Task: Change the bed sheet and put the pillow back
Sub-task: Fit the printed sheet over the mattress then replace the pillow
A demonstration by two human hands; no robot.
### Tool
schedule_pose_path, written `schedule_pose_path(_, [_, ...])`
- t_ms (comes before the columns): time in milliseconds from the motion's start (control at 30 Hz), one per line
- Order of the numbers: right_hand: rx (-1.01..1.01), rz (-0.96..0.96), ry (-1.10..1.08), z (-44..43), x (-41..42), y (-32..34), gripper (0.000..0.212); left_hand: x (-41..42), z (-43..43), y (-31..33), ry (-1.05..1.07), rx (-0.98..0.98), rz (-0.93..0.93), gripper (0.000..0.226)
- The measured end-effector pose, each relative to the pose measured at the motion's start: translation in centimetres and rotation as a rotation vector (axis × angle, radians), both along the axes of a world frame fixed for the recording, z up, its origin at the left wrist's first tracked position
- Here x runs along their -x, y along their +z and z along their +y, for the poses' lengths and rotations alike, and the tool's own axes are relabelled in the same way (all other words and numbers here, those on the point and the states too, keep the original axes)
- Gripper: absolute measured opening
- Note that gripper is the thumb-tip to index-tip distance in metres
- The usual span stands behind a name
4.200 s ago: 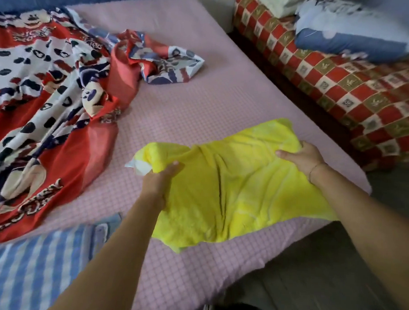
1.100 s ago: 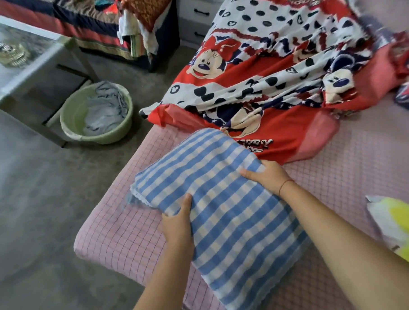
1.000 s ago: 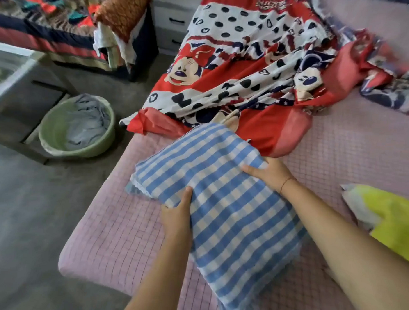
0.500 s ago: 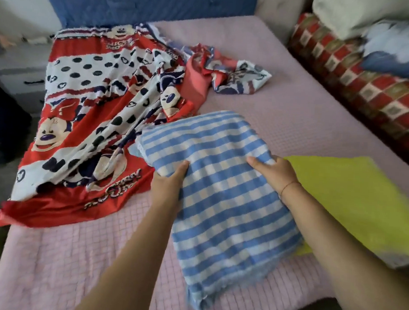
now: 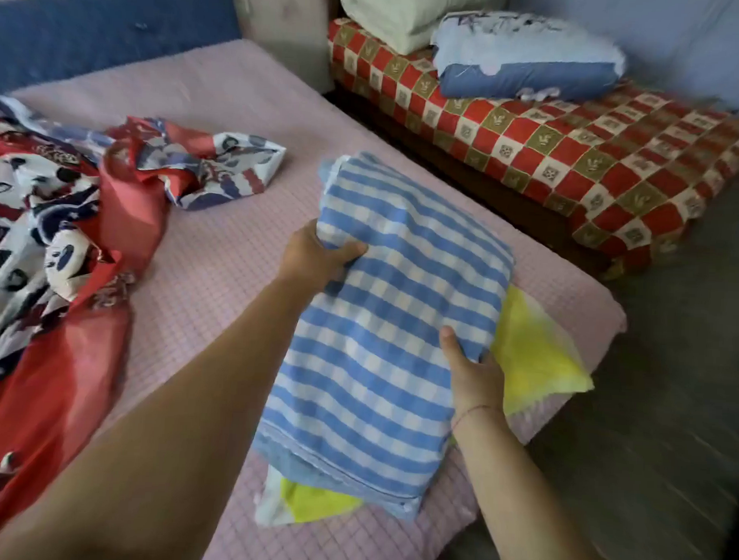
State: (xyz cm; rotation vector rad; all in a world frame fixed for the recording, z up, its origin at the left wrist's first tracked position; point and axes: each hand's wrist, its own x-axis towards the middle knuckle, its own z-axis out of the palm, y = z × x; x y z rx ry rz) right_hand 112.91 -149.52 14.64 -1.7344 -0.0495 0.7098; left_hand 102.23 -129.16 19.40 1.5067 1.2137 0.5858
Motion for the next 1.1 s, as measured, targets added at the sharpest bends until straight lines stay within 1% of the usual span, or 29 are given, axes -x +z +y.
schedule_pose_path(100, [0.006, 0.038, -0.124, -0.8, -2.5, -1.1, 0.033, -6.8, 0.3, -0.2, -0.133, -0.048, 0.074, 0.051])
schedule_pose_path(200, [0.008, 0.079, -0.233, -1.2, -4.1, -2.7, 0.032, -12.0, 0.2, -1.6, -0.254, -0.098, 0.129, 0.050])
schedule_pose_path(233, [0.020, 0.082, -0.256, -1.2, -4.5, -3.4, 0.035, -13.1, 0.2, -2.2, -0.285, -0.116, 0.136, 0.051])
schedule_pose_path(300, [0.039, 0.065, -0.278, -1.1, -4.7, -4.5, 0.041, -14.7, 0.3, -4.2, -0.333, -0.135, 0.168, 0.063])
schedule_pose_path(367, [0.030, 0.028, -0.280, -0.8, -4.7, -5.4, 0.042, -15.3, 0.1, -6.8, -0.376, -0.161, 0.256, 0.070])
schedule_pose_path(467, [0.048, -0.024, -0.252, -0.1, -5.1, -6.5, 0.049, -14.7, -1.4, -10.6, -0.485, -0.326, 0.564, 0.068])
schedule_pose_path(500, [0.064, -0.020, -0.237, 0.1, -5.2, -6.9, 0.053, -14.3, -2.1, -11.3, -0.497, -0.376, 0.631, 0.067])
schedule_pose_path(633, [0.116, 0.024, -0.231, -0.2, -5.3, -8.9, 0.071, -13.9, -4.0, -12.3, -0.510, -0.451, 0.717, 0.068])
schedule_pose_path(767, [0.157, 0.023, -0.212, -0.5, -5.4, -9.7, 0.079, -12.7, -4.7, -12.1, -0.524, -0.464, 0.804, 0.069])
schedule_pose_path(833, [0.253, -0.090, -0.231, -0.6, -5.4, -9.0, 0.088, -11.4, -4.8, -12.0, -0.528, -0.451, 0.820, 0.070])
schedule_pose_path(900, [0.400, -0.303, -0.206, -0.8, -5.1, -7.7, 0.097, -9.0, -5.0, -11.9, -0.490, -0.420, 0.797, 0.071])
schedule_pose_path(933, [0.422, -0.416, -0.186, -0.9, -4.8, -7.0, 0.099, -7.2, -5.1, -12.0, -0.451, -0.397, 0.783, 0.072])
schedule_pose_path(1000, [0.361, -0.603, -0.130, -0.5, -3.6, -5.7, 0.094, -2.1, -5.3, -12.4, -0.335, -0.344, 0.768, 0.073])
schedule_pose_path(1033, [0.312, -0.656, -0.088, 0.0, -2.4, -5.1, 0.090, 1.1, -5.3, -12.7, -0.265, -0.314, 0.780, 0.076])
schedule_pose_path(1100, [0.198, -0.689, 0.014, 1.5, 1.1, -4.6, 0.084, 8.2, -5.4, -13.4, -0.141, -0.254, 0.833, 0.093])
